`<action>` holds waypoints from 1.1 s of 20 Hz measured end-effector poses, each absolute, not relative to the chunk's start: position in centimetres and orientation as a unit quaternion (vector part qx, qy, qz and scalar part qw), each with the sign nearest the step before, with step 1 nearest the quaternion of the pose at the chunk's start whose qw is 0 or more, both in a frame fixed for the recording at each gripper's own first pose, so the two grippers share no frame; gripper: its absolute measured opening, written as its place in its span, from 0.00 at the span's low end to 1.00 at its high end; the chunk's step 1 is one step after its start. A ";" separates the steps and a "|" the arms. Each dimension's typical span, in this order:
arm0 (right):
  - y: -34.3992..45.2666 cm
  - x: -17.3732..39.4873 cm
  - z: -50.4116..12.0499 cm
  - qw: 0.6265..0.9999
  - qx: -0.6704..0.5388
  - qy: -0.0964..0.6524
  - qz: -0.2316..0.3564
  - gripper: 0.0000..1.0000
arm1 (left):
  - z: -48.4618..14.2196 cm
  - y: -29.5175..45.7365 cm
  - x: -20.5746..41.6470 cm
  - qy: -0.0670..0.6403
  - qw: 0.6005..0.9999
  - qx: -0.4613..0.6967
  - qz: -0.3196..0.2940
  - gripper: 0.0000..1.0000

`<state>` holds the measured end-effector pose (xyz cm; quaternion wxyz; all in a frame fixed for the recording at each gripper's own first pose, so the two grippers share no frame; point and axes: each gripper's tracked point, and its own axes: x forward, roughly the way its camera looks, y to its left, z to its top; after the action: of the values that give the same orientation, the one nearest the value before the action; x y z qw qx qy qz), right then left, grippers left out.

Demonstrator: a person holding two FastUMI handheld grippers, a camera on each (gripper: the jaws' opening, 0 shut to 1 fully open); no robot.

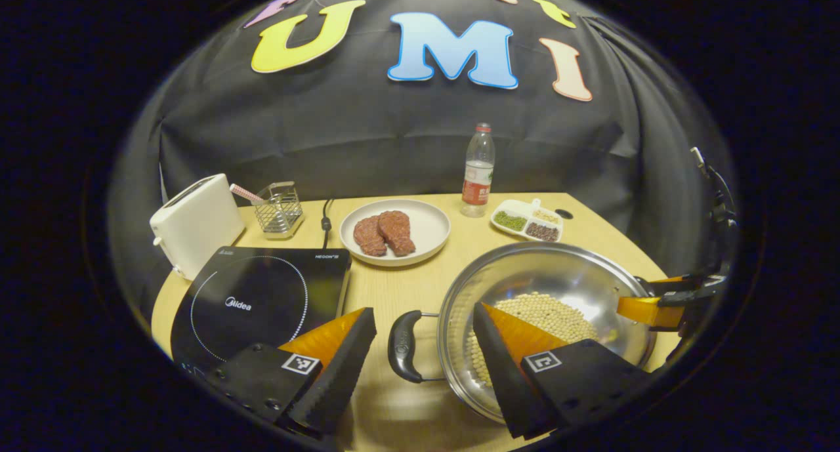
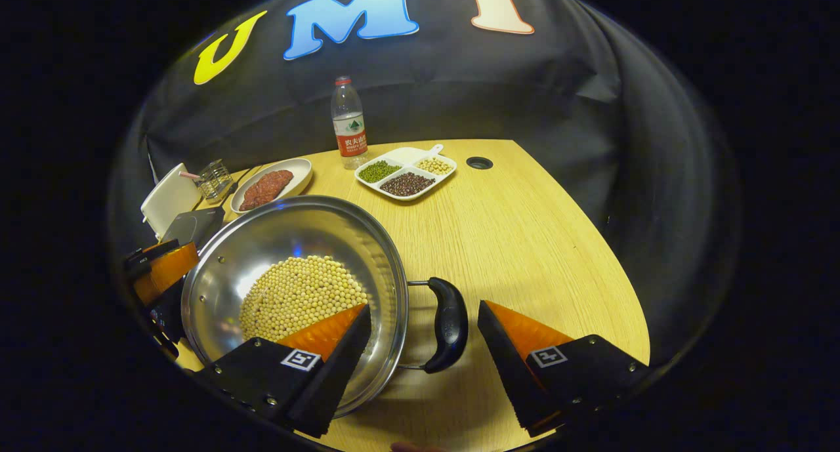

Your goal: First push the handle of the pot to place it horizontally, then grasp the pot with both hands and set it on the induction cooktop.

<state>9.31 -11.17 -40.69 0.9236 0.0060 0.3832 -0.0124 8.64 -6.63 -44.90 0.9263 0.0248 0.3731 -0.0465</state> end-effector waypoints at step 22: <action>-10.9 10.0 -43.2 0.901 0.060 0.430 -0.009 0.60 | -49.2 -6.6 7.6 0.433 0.899 0.039 -0.054 0.65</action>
<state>10.02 -10.86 -43.22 0.9008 0.0598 0.4301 -0.0088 7.57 -6.63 -49.23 0.8991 0.0389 0.4326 -0.0540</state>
